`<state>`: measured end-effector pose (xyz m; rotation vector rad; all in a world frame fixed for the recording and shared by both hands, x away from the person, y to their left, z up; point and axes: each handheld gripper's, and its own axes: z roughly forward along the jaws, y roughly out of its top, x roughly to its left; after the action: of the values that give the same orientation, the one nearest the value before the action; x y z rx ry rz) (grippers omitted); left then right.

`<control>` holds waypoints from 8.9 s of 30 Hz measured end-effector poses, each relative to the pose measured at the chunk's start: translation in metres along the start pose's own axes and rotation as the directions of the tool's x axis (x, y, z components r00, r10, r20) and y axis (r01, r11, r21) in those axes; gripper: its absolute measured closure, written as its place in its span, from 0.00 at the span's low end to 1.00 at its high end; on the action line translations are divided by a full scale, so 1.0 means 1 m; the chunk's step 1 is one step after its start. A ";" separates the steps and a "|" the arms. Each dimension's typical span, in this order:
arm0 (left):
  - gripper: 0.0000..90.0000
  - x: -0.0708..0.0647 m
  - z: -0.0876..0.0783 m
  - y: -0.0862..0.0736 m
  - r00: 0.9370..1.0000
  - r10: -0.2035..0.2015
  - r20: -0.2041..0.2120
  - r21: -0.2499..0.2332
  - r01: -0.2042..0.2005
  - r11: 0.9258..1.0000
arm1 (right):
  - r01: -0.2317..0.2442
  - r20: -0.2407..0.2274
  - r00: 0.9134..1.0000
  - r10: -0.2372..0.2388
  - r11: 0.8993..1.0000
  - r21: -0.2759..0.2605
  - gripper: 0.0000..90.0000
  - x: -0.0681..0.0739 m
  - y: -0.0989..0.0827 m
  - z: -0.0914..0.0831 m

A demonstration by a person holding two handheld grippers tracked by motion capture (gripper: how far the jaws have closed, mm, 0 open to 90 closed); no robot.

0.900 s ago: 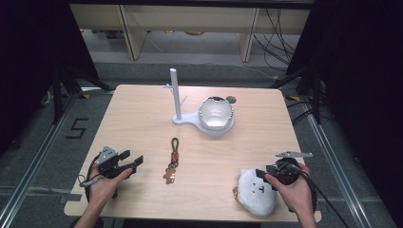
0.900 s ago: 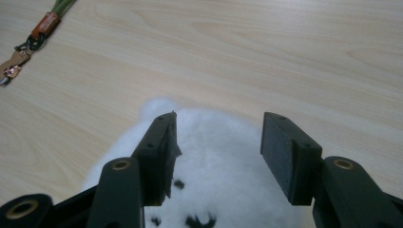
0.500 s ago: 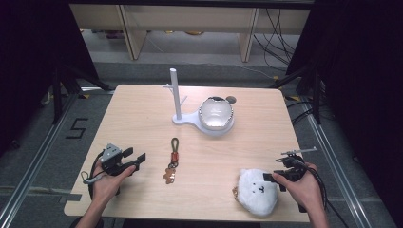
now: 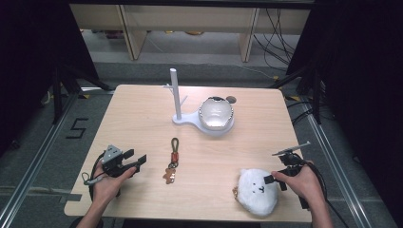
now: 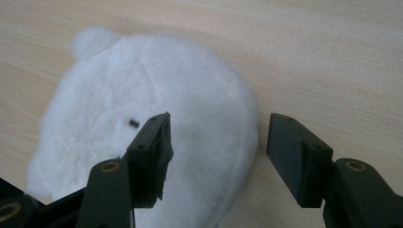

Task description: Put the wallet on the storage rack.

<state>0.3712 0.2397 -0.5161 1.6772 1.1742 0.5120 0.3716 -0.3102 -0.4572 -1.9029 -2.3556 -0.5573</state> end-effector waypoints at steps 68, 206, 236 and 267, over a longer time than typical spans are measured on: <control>0.39 0.001 -0.001 -0.009 1.000 0.004 -0.016 0.028 -0.003 1.000 | 0.100 -0.093 0.985 -0.143 0.924 -0.370 0.93 0.030 -0.009 -0.045; 0.38 0.000 -0.003 -0.009 0.999 0.021 -0.040 -0.017 -0.021 1.000 | 0.045 -0.057 0.991 -0.124 0.687 -0.725 0.93 0.083 0.137 -0.041; 0.38 0.000 -0.003 -0.009 0.999 0.019 -0.039 -0.017 -0.019 1.000 | 0.055 -0.032 0.993 -0.115 0.683 -0.728 0.92 0.091 0.161 -0.019; 0.38 0.000 -0.003 -0.010 0.999 0.017 -0.037 -0.019 -0.018 1.000 | 0.210 0.166 0.977 -0.131 0.688 -0.695 0.86 0.104 0.176 0.016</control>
<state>0.3642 0.2415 -0.5231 1.6690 1.1785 0.5660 0.5182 -0.1784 -0.4020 -1.9705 -2.6354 -1.6418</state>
